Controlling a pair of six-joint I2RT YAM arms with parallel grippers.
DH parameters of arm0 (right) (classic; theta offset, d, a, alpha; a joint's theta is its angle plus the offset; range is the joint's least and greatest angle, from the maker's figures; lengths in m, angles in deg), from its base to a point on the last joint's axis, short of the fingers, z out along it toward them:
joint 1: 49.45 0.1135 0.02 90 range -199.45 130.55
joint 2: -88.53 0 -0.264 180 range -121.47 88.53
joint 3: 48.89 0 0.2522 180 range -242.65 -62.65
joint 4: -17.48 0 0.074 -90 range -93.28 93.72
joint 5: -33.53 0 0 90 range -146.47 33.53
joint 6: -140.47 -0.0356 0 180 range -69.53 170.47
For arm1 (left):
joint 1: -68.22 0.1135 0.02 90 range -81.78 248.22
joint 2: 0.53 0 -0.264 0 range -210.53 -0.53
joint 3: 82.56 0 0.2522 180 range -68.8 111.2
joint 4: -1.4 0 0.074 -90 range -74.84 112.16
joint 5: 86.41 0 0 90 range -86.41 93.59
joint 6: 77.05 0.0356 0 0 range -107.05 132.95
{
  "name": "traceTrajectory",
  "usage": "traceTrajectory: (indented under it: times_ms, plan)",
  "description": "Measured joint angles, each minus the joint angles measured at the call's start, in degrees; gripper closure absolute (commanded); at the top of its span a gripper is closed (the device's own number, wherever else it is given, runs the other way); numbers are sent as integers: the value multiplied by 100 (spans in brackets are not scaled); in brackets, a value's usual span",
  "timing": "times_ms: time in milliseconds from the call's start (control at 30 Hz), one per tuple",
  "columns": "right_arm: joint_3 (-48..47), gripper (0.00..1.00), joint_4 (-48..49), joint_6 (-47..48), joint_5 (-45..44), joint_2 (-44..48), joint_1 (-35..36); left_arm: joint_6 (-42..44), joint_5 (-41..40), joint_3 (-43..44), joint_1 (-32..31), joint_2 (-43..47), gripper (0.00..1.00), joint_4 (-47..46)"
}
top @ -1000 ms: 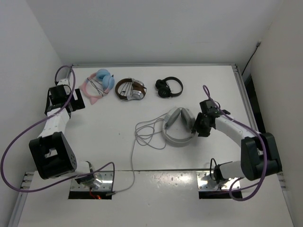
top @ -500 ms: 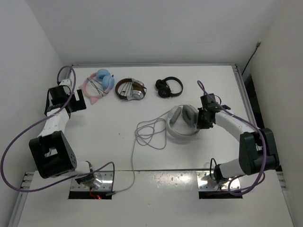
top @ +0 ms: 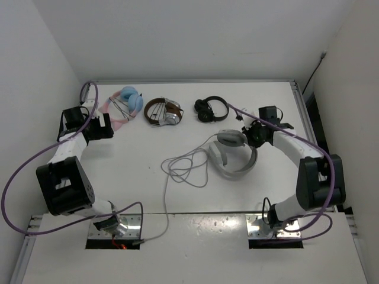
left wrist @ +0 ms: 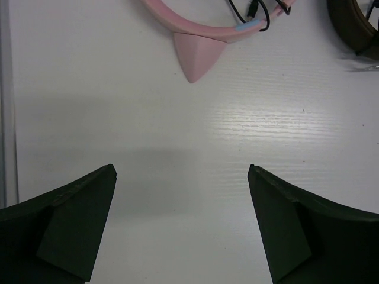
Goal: Wrap the headphones
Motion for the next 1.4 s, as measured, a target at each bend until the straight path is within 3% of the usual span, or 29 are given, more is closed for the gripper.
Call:
traceTrajectory:
  times_ms: [233, 400, 467, 500, 533, 633, 700, 833, 1000, 1100, 1233, 1300, 1400]
  plan:
    - [-120, 100, 404, 2653, 1093, -737, -555, 238, 684, 61, 0, -111, 1, 140]
    - [-772, 100, 658, 3967, 1567, -1478, -669, 350, 1062, 68, 0, -118, 1, 208]
    - [-1016, 90, 841, 4321, 1661, -1716, -629, 387, 1187, 116, 0, -146, 1, 269]
    - [-1154, 81, 933, 4509, 1694, -1838, -588, 415, 1244, 138, 0, -153, 1, 299]
    - [-1252, 66, 977, 4623, 1716, -1932, -555, 448, 1283, 146, 0, -153, 1, 317]
    - [-1685, 42, 1060, 4894, 1766, -2256, -437, 494, 1344, 164, 0, -153, 1, 363]
    - [-1884, 38, 1137, 4981, 1762, -2356, -385, 514, 1377, 166, 0, -153, 1, 402]
    - [-1906, 34, 1279, 4739, 1703, -2256, -332, 518, 1392, 181, 0, -153, 1, 466]
    - [-1558, 28, 1427, 3370, 1185, -1419, -398, 472, 1318, 267, 22, -155, 1, 470]
    - [-1545, 0, 1475, 2223, 538, -649, -435, 262, 1097, 273, 37, -133, 1, 404]
    - [-1539, 6, 1456, 1093, -428, 74, -223, -363, 356, 275, 20, -22, 1, 188]
    - [-1537, 21, 1121, 743, -466, 179, -114, -695, -59, 297, 17, 2, 1, 120]
    - [-1537, 29, 407, 79, -293, 70, -111, -1014, -424, 348, 17, 9, 1, 98]
